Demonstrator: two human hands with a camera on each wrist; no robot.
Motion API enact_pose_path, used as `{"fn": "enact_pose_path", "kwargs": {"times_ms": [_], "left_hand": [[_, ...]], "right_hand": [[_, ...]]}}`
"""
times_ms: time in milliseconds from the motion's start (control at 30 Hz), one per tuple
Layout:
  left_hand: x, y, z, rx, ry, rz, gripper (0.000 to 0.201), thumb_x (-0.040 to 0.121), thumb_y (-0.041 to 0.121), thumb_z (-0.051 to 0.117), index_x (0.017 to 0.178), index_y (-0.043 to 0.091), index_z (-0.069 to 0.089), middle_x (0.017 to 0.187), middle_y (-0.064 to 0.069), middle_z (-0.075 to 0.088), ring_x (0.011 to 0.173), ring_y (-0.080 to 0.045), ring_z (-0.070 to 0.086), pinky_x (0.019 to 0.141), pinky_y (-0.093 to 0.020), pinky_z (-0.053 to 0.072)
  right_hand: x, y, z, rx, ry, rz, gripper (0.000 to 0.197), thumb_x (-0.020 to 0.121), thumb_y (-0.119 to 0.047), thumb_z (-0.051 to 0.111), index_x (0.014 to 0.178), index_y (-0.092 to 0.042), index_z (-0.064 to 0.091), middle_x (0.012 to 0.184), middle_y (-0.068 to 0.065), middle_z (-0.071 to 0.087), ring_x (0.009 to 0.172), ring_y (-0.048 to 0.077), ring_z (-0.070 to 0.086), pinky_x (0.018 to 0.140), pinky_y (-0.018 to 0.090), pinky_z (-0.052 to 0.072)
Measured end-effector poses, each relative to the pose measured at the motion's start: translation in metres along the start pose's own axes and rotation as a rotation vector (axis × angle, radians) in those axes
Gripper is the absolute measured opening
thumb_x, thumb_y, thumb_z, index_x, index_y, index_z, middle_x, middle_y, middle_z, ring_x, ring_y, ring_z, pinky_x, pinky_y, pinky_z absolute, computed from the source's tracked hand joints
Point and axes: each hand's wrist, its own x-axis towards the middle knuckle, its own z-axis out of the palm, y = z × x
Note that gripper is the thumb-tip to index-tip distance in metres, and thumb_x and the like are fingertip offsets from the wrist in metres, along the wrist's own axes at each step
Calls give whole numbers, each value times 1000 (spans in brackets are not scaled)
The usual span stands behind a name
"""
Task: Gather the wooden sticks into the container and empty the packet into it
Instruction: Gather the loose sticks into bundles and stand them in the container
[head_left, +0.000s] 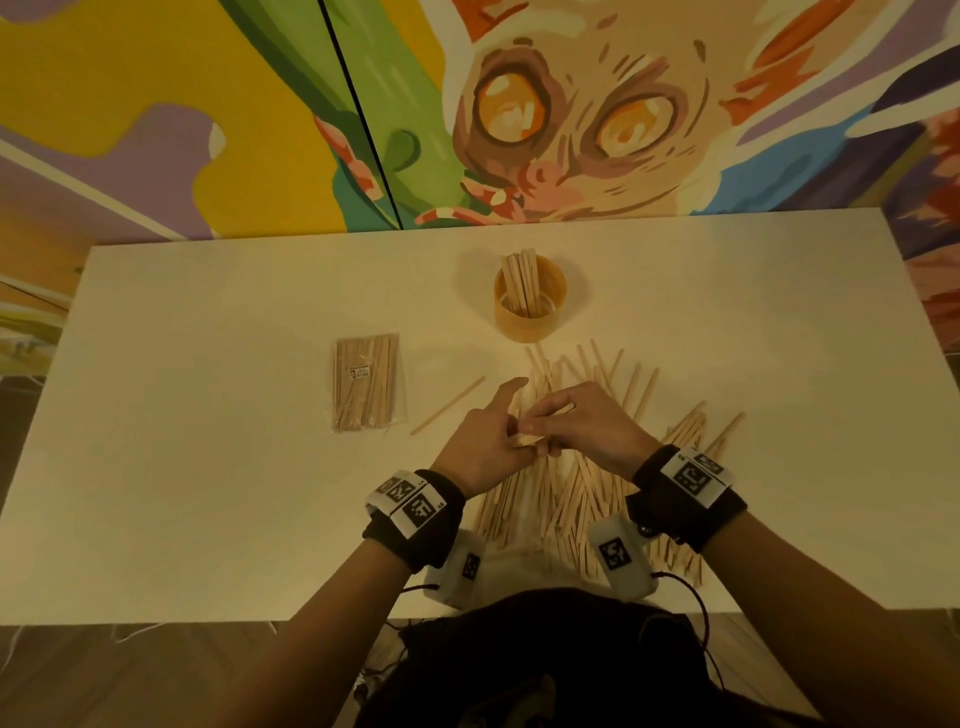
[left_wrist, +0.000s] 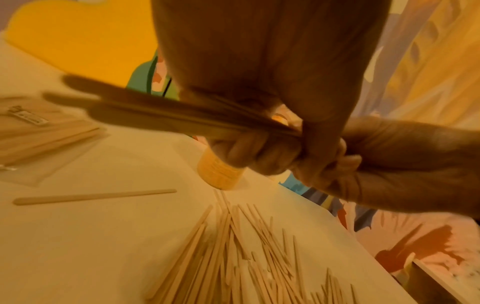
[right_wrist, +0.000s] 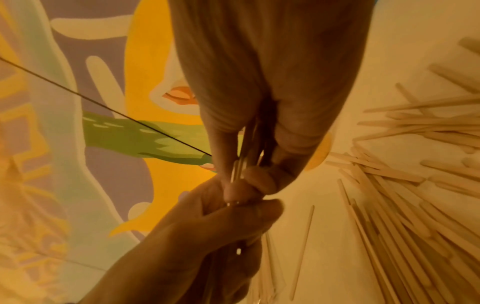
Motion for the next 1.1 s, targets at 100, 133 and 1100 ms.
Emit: {"fn": "enact_pose_path", "kwargs": {"times_ms": [100, 133, 1100], "left_hand": [[-5, -7, -12, -78, -56, -59, 59, 83, 29, 73, 135, 27, 45, 82, -3, 65, 55, -12, 60, 56, -28, 54], [-6, -9, -16, -131, -68, -78, 51, 83, 29, 74, 129, 26, 52, 81, -2, 65, 51, -10, 59, 50, -23, 49], [47, 8, -17, -1030, 361, -176, 10, 87, 9, 67, 84, 0, 71, 63, -3, 69, 44, -12, 60, 49, -22, 53]], "right_hand": [[0, 5, -9, 90, 37, 33, 18, 85, 2, 69, 97, 15, 69, 64, 12, 64, 55, 20, 58, 50, 22, 46], [0, 6, -13, 135, 51, 43, 20, 85, 2, 69, 98, 17, 68, 63, 14, 62, 55, 21, 56, 50, 23, 46], [49, -16, -9, 127, 487, -286, 43, 97, -24, 60, 68, 8, 55, 49, 7, 38, 39, 9, 33, 41, 20, 30]]}}
